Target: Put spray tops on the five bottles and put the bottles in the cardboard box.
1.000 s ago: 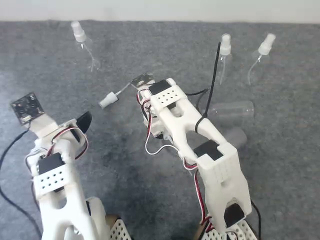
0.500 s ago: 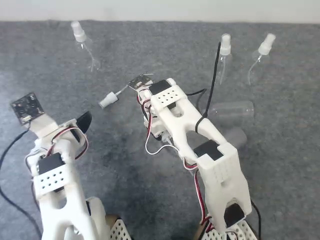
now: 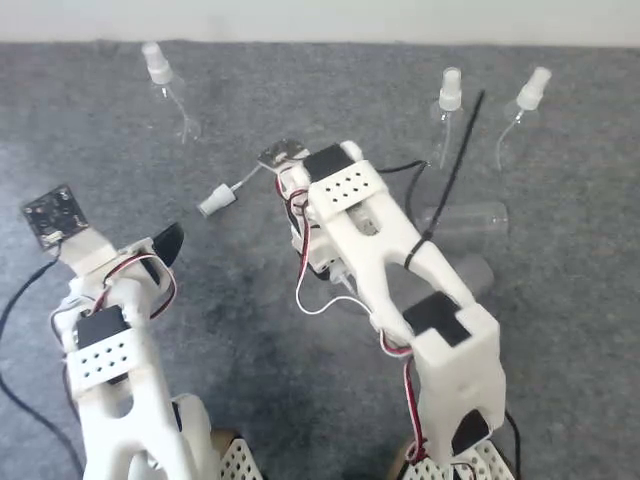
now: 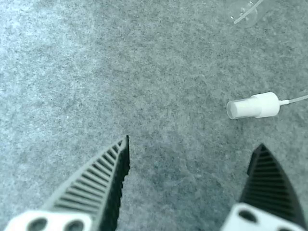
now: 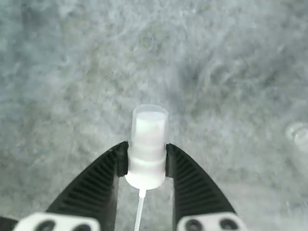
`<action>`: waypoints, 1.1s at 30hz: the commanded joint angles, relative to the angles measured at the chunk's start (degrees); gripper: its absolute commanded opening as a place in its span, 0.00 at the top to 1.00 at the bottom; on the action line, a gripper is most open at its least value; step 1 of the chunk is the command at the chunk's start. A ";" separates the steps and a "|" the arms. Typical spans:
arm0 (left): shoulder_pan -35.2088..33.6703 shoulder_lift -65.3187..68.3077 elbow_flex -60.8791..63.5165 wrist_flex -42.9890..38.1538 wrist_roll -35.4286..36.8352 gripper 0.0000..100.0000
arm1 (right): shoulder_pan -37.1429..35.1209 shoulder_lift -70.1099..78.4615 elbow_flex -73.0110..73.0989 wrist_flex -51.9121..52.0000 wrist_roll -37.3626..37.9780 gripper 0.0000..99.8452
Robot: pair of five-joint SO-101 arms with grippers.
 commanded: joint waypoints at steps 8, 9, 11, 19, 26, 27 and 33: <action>-0.09 -1.76 -0.48 -1.32 0.26 0.64 | 1.10 -16.75 -2.02 8.40 0.18 0.99; -0.09 -1.76 -0.48 -1.32 0.26 0.64 | 1.80 -18.59 -0.97 8.40 0.18 0.99; -0.09 -1.76 -0.48 -1.32 0.26 0.64 | 2.95 -22.81 1.41 8.22 0.09 0.99; -0.09 -1.76 -0.48 -1.32 0.26 0.64 | 5.76 -41.01 6.68 8.22 0.53 0.99; -0.09 -1.76 -0.40 -1.32 0.26 0.64 | 6.81 -51.30 12.92 8.22 0.44 0.99; 0.00 -1.76 -0.40 -1.32 0.26 0.64 | 7.60 -52.18 13.80 8.13 0.44 0.99; 3.69 -1.76 -0.84 -1.32 -0.79 0.64 | 15.69 -57.45 20.40 4.44 0.18 0.99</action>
